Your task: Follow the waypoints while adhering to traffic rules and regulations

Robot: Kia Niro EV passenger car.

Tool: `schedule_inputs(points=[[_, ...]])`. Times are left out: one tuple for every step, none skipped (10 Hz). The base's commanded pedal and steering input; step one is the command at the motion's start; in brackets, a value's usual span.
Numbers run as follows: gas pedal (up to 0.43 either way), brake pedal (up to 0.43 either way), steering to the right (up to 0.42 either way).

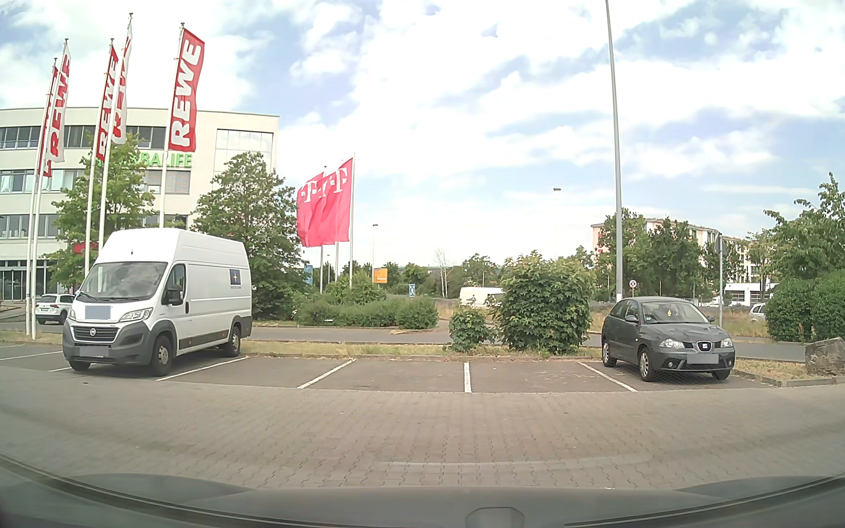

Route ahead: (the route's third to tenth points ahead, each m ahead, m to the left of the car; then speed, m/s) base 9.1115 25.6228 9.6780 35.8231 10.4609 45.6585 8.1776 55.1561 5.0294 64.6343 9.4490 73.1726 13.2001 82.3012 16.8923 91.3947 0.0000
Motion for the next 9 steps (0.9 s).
schedule_inputs(points=[[0.000, 0.384, 0.001], [0.000, 0.384, 0.001], [0.000, 0.384, 0.001], [0.000, 0.384, 0.001], [0.000, 0.384, 0.001], [0.000, 0.384, 0.001], [0.000, 0.384, 0.001], [0.000, 0.384, 0.001], [0.000, 0.384, 0.001]])
